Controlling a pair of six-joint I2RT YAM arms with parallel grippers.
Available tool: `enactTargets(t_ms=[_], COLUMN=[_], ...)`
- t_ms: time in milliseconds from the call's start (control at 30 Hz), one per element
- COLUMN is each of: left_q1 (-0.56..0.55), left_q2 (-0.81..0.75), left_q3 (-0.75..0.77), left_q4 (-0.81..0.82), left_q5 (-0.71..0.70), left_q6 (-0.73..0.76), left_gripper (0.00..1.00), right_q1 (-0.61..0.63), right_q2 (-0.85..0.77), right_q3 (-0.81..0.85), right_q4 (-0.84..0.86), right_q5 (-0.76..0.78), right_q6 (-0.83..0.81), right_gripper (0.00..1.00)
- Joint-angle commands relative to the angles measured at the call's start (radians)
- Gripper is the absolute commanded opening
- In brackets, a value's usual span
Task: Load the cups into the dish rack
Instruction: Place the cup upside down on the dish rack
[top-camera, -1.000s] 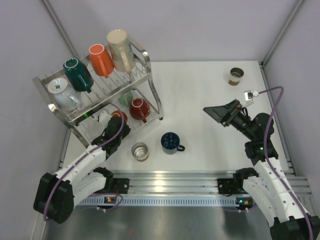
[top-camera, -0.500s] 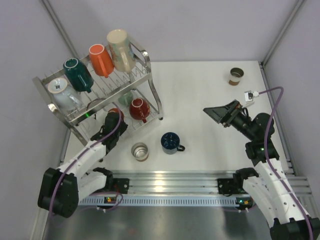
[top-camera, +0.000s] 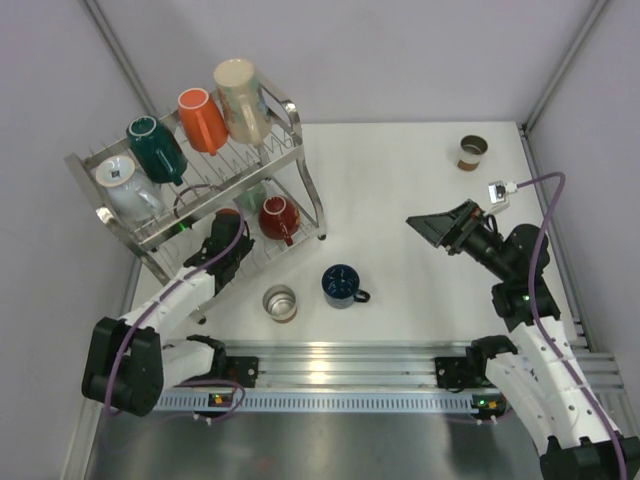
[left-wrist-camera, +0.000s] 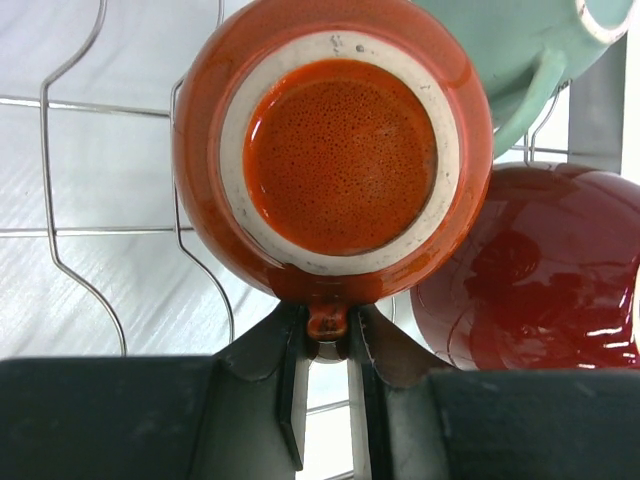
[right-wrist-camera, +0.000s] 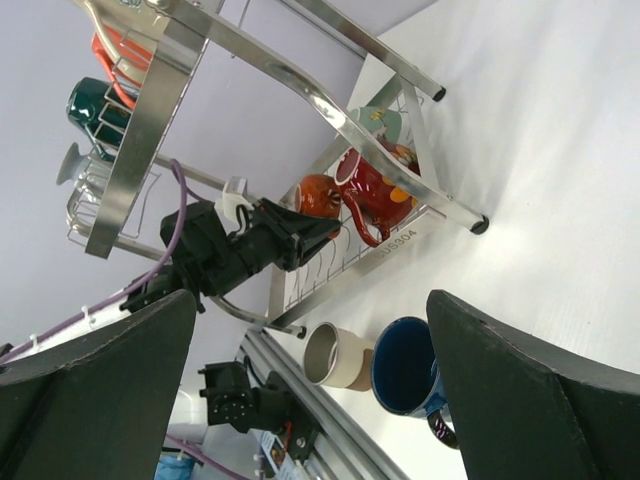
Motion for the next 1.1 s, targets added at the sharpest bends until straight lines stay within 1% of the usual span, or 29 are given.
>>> enactTargets(t_ms=[0, 100, 167, 567, 800, 1067], left_q1=[0.014, 0.022, 0.028, 0.065, 0.067, 0.070], left_q2=[0.005, 0.011, 0.010, 0.076, 0.131, 0.152], left_q3=[0.068, 0.080, 0.077, 0.116, 0.154, 0.173], left_q4=[0.058, 0.040, 0.049, 0.056, 0.050, 0.043], left_q5=[-0.040, -0.049, -0.054, -0.049, -0.089, -0.121], left_q6=[0.020, 0.022, 0.023, 0.050, 0.069, 0.097], left_gripper=[0.02, 0.04, 0.09, 0.10, 0.13, 0.22], right_q1=[-0.012, -0.012, -0.011, -0.011, -0.012, -0.011], right_q2=[-0.012, -0.010, -0.012, -0.012, -0.013, -0.012], right_q3=[0.060, 0.063, 0.071, 0.083, 0.081, 0.080], right_q4=[0.000, 0.000, -0.006, -0.028, -0.040, -0.042], right_q5=[0.015, 0.015, 0.015, 0.027, 0.034, 0.041], right_q6=[-0.033, -0.032, -0.036, -0.050, -0.061, -0.071], right_gripper=[0.99, 1.00, 0.99, 0.99, 1.00, 1.00])
